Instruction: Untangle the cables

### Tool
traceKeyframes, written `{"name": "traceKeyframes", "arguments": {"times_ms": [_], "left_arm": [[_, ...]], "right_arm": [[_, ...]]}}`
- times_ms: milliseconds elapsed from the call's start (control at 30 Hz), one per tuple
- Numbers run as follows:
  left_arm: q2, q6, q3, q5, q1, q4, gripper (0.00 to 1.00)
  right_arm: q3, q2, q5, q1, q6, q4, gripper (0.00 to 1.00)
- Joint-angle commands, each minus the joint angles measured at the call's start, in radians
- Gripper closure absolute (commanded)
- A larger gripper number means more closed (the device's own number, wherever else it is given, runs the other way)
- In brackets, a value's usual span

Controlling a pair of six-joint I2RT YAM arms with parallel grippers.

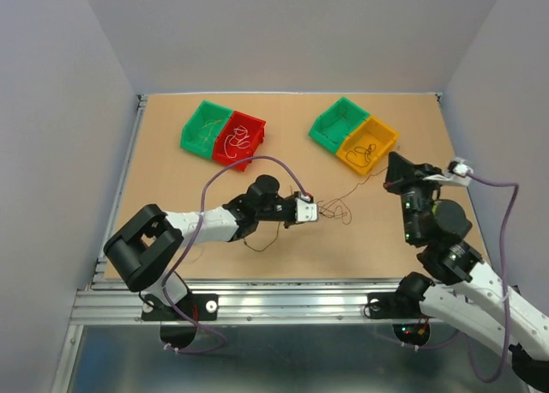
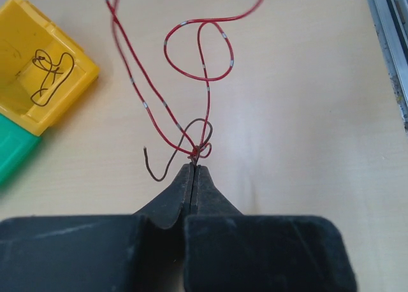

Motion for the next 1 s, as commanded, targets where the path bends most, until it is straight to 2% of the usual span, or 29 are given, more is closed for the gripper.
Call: {"name": "traceKeyframes", "arguments": {"times_ms": [0,67,100,233,300,400,433,467,533,567,767,800,967], "left_arm": [[-0.060,0.038,-0.016,-0.052,-0.005,0.000,1.00],[-0.060,0.035,-0.010,-0.069,-0.005,0.001,1.00],[-0.080,0.024,-0.004,-0.106,-0.005,0.001,1.00],[-0.140,0.015,-0.007,-0.115,-0.001,-0.015,1.00],[-0.206,0.013,-0.006,-0.088,0.001,-0.066,1.00],[-0.266,0.018,0.029,-0.036,0.001,-0.176,1.00],[-0.275,0.010,0.030,-0.033,0.001,-0.198,1.00],[-0.280,0.006,0.051,-0.034,0.001,-0.218,1.00],[-0.284,-0.005,0.071,-0.039,0.001,-0.261,1.00],[-0.283,-0.002,0.082,-0.037,0.001,-0.270,1.00],[-0.263,0.001,0.111,-0.040,0.001,-0.310,1.00],[-0.261,0.001,0.115,-0.042,0.001,-0.314,1.00],[-0.284,0.018,0.102,-0.014,0.001,-0.324,1.00]], "right_arm": [[0.086,-0.121,0.133,0.004,-0.057,-0.009,1.00],[0.079,-0.193,0.130,0.004,-0.057,-0.014,0.99],[0.063,-0.218,0.076,0.004,-0.035,-0.060,0.99],[0.055,-0.146,-0.034,0.004,0.007,-0.181,0.99],[0.040,-0.068,-0.115,0.004,0.050,-0.222,0.93],[-0.030,-0.016,-0.181,0.004,0.091,-0.236,0.79],[-0.047,-0.011,-0.201,0.006,0.099,-0.236,0.78],[-0.066,-0.008,-0.219,0.004,0.104,-0.233,0.59],[-0.118,-0.011,-0.275,0.004,0.108,-0.223,0.34],[-0.136,-0.019,-0.322,0.006,0.102,-0.204,0.26],[-0.250,-0.109,-0.574,0.004,0.061,-0.039,0.17],[-0.254,-0.109,-0.622,0.006,0.064,-0.029,0.17],[-0.261,-0.056,-0.670,0.006,0.058,0.017,0.21]]}}
